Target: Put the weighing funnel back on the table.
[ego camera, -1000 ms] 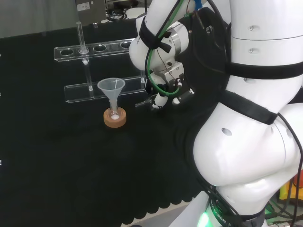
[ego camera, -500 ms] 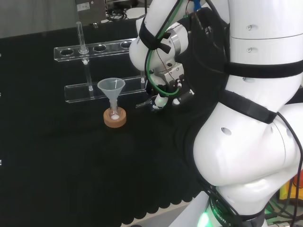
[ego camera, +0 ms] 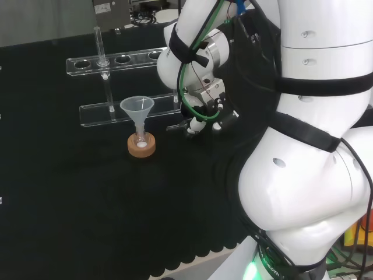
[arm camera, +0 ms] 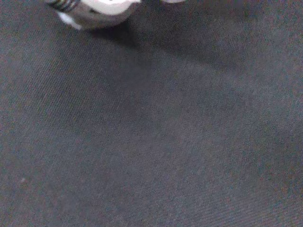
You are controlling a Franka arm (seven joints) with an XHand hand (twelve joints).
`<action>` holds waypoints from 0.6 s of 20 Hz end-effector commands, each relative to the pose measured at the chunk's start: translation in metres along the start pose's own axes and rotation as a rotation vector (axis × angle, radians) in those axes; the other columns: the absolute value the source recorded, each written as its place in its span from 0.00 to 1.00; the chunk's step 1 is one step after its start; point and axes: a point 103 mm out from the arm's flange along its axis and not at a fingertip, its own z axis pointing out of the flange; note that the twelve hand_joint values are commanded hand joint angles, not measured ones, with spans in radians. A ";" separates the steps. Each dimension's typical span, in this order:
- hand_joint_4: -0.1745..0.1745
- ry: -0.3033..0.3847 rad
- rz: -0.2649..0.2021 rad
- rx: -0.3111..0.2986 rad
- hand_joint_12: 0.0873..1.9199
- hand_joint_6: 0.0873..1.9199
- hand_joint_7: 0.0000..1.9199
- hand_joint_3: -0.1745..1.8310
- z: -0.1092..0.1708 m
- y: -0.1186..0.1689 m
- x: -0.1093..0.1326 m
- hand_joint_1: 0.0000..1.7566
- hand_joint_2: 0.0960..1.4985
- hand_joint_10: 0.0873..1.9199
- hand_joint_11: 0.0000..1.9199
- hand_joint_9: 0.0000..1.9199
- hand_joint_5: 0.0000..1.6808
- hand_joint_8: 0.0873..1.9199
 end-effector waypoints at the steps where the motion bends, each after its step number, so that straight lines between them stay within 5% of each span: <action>1: 0.31 -0.015 0.003 0.028 0.55 0.38 0.27 0.35 -0.005 -0.004 -0.001 0.54 0.46 0.22 0.39 0.47 0.37 0.37; 12: 0.29 -0.022 -0.018 -0.006 0.61 0.23 0.18 0.38 -0.020 -0.017 -0.014 0.48 0.41 0.29 0.29 0.37 0.23 0.37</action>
